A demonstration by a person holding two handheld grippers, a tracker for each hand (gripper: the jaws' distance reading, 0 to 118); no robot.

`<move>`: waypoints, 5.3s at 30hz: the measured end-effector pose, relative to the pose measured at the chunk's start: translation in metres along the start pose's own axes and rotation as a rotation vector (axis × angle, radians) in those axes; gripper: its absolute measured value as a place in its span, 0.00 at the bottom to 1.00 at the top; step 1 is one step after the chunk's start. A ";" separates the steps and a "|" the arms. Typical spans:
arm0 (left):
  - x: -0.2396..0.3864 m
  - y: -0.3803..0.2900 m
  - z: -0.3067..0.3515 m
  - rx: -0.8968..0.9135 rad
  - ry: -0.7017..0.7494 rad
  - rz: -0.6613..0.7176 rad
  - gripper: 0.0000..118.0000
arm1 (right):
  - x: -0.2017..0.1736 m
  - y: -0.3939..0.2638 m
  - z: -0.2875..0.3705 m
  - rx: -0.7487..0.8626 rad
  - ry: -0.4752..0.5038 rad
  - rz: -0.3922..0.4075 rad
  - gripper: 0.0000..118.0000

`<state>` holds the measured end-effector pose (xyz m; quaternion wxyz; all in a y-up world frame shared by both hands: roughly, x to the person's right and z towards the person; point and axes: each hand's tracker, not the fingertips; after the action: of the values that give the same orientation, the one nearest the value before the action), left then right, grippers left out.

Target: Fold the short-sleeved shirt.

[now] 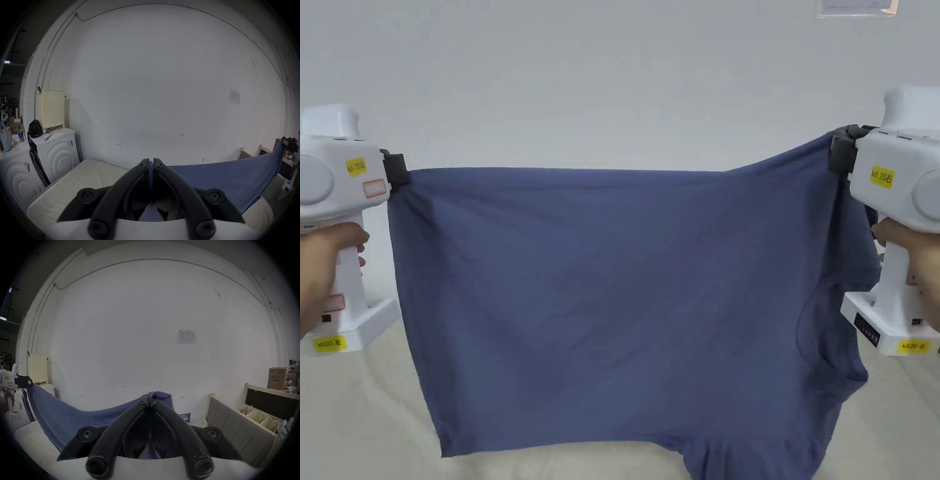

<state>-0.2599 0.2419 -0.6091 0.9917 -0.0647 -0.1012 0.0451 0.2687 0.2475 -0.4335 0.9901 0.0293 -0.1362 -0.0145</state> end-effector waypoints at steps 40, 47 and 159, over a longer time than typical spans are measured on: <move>-0.054 -0.438 0.241 -0.722 0.059 0.001 0.03 | 0.060 -0.373 0.314 -0.692 0.039 -0.246 0.00; -0.061 -0.483 0.274 -0.829 0.086 0.012 0.03 | 0.060 -0.414 0.356 -0.894 -0.026 -0.233 0.00; -0.035 -0.421 0.186 -0.746 0.042 0.115 0.07 | 0.022 -0.364 0.240 -0.794 -0.086 -0.088 0.02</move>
<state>-0.2998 -0.1556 -0.3775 0.8977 -0.4278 -0.0866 0.0593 0.2172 -0.1296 -0.2197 0.9164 -0.3503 -0.1599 -0.1095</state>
